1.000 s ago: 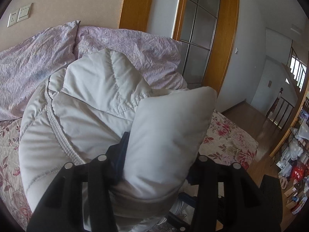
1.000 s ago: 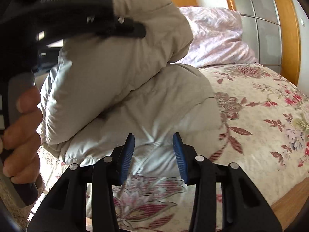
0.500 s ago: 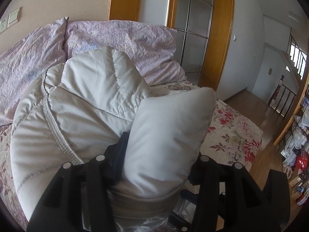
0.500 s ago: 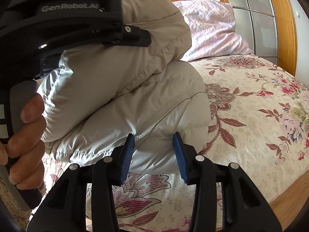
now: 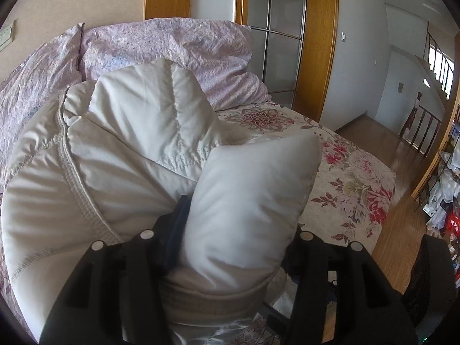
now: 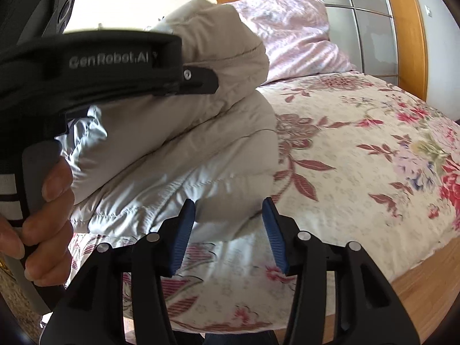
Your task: Fold large clothes
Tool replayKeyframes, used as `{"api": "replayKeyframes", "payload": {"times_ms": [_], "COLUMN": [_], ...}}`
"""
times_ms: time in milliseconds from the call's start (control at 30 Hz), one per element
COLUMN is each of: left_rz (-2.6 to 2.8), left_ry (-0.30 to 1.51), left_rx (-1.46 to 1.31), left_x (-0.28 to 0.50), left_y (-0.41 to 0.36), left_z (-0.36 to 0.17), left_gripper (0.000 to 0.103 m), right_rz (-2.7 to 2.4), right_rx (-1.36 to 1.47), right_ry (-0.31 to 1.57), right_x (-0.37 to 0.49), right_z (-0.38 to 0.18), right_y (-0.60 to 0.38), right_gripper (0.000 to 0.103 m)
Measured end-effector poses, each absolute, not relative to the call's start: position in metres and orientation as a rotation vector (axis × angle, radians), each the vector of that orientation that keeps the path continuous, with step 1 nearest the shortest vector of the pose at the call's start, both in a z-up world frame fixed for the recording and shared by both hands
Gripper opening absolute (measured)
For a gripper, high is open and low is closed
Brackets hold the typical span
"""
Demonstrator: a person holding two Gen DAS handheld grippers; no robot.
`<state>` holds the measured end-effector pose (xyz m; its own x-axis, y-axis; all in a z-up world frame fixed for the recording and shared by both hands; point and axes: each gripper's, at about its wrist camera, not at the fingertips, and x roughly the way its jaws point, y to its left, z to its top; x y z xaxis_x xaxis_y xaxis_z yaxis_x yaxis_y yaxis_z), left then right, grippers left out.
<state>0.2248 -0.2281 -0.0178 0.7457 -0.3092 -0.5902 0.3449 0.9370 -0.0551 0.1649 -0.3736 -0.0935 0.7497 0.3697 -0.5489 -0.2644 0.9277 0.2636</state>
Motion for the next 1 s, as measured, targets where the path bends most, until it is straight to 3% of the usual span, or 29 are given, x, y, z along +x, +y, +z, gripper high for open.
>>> {"api": "replayKeyframes", "payload": {"times_ms": [367, 600, 1000], "left_rz": [-0.376, -0.394, -0.416], "left_ry": [0.662, 0.62, 0.481], "left_rx": [0.117, 0.16, 0.201], "left_x": [0.22, 0.196, 0.132], "left_y": [-0.251, -0.265, -0.269], "left_z": [-0.034, -0.024, 0.022], "left_gripper": [0.06, 0.075, 0.089], "right_rz": [0.267, 0.228, 0.171], "right_rx": [0.205, 0.205, 0.257], "right_ry": [0.642, 0.628, 0.586], "right_x": [0.163, 0.155, 0.137], "right_z": [-0.096, -0.094, -0.084], "right_y": [-0.398, -0.408, -0.434], "right_gripper": [0.05, 0.05, 0.05]}}
